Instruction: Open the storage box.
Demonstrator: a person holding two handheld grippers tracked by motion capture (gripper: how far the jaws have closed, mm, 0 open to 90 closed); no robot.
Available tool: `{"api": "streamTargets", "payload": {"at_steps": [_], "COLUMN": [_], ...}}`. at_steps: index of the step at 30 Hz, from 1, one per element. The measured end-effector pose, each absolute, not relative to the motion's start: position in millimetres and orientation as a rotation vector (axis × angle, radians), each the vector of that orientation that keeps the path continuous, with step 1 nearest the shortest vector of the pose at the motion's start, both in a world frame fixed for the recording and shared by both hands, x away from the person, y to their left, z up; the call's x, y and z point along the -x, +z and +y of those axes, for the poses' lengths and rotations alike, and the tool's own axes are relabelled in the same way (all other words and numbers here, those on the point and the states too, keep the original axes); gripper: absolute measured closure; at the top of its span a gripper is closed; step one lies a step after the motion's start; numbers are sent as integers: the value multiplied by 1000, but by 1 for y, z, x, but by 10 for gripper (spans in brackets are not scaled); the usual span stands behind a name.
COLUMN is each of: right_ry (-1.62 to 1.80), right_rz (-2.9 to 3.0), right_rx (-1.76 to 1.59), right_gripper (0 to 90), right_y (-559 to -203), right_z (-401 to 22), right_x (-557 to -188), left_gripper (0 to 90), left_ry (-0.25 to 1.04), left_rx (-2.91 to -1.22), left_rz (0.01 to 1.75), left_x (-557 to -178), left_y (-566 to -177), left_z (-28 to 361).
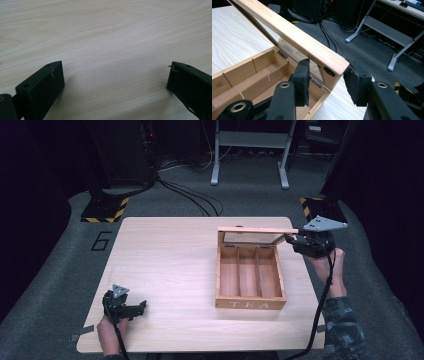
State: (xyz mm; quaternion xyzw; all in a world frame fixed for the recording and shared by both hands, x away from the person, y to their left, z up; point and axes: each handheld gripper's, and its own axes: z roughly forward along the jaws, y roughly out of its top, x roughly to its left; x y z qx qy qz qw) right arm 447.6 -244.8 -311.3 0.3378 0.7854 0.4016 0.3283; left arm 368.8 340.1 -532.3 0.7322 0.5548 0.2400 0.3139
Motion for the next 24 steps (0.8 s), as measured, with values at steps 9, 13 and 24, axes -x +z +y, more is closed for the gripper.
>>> {"api": "streamTargets", "payload": {"at_steps": [9, 13, 24], "right_ry": [1054, 1055, 1056], "right_rz": [2053, 2048, 2037], "right_rx": [-896, -898, -883], "right_gripper": [564, 562, 565], "right_y": [-312, -314, -324], "right_z": [-244, -244, -245], "right_x": [-446, -444, -430], "left_gripper": [9, 9, 9], "left_ry": [633, 633, 633], "left_rx": [-1930, -1930, -1930], "left_rz": [1463, 1463, 1463], "left_x": [-369, -369, -369], "left_y": [-532, -532, -532], "left_z": [340, 340, 340]}}
